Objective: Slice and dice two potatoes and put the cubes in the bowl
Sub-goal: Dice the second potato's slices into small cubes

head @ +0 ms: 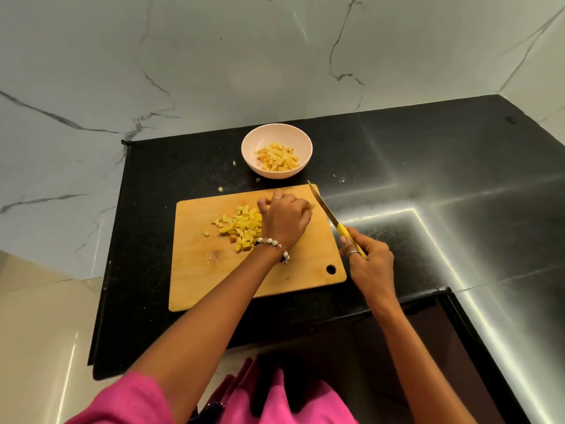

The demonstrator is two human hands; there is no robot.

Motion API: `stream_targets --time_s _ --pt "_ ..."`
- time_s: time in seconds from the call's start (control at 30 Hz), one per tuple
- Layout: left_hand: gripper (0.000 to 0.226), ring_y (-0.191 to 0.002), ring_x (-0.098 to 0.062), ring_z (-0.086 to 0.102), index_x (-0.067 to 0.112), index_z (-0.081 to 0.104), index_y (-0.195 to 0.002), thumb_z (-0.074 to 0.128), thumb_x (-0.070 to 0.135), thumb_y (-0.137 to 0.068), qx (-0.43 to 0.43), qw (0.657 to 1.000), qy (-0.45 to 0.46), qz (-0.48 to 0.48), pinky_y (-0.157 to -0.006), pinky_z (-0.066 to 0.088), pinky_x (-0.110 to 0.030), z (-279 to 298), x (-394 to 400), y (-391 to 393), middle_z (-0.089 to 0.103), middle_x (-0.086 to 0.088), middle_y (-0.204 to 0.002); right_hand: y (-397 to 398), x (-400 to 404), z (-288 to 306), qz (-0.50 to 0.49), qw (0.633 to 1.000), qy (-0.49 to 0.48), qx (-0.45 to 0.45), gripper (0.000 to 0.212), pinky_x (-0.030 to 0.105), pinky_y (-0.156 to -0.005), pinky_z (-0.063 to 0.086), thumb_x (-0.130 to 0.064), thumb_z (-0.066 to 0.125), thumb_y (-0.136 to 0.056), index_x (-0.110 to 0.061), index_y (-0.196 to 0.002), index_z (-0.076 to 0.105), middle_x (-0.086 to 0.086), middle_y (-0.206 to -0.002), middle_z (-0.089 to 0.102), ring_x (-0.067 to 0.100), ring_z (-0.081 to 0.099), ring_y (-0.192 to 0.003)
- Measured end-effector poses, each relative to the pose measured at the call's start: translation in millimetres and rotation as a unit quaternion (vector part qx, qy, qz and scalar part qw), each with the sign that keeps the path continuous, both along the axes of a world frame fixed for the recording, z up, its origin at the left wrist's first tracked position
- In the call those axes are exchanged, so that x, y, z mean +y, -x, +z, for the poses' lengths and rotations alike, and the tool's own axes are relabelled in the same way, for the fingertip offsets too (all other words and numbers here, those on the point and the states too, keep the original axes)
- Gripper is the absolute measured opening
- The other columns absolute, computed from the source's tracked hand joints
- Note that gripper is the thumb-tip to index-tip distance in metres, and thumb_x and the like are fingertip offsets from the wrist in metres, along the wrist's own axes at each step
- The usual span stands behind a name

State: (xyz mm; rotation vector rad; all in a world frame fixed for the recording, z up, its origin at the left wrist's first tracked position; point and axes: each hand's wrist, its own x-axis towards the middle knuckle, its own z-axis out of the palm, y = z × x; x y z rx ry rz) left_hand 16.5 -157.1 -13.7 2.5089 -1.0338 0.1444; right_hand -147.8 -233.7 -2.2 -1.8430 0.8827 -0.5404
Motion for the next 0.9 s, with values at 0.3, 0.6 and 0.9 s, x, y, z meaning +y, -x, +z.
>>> stream_targets --time_s 0.3,0.6,0.9 --pt "0.026 -0.071 -0.01 0.065 0.025 0.067 -0.109 0.067 0.029 -0.084 0.272 0.869 0.316 0.266 -0.063 0.053 -0.02 13 117 2 0.069 0.003 -0.079 -24 42 -2 0.077 0.996 0.037 -0.023 0.024 0.012 -0.044 0.034 -0.018 0.057 -0.094 0.0 -0.103 0.071 -0.011 -0.068 0.067 0.002 0.049 -0.046" --pt "0.029 -0.053 0.001 0.063 0.018 0.064 -0.118 0.058 0.021 -0.09 0.329 0.857 0.235 0.32 -0.056 0.045 -0.005 -6 166 13 0.07 0.001 -0.065 -46 115 -12 0.173 0.98 0.098 -0.008 0.031 0.022 -0.051 0.041 -0.019 0.054 -0.095 -0.007 -0.122 0.062 0.003 -0.071 0.068 0.006 0.056 -0.056" --pt "0.043 -0.086 -0.009 0.048 0.023 0.059 -0.125 0.068 0.026 -0.084 0.199 0.963 0.053 0.176 -0.07 0.04 -0.022 -9 177 4 0.047 0.002 -0.107 -36 155 -24 0.194 0.944 0.262 0.061 0.04 0.039 -0.048 0.042 -0.02 0.045 -0.092 0.006 -0.119 0.059 0.013 -0.073 0.065 0.029 0.059 -0.061"
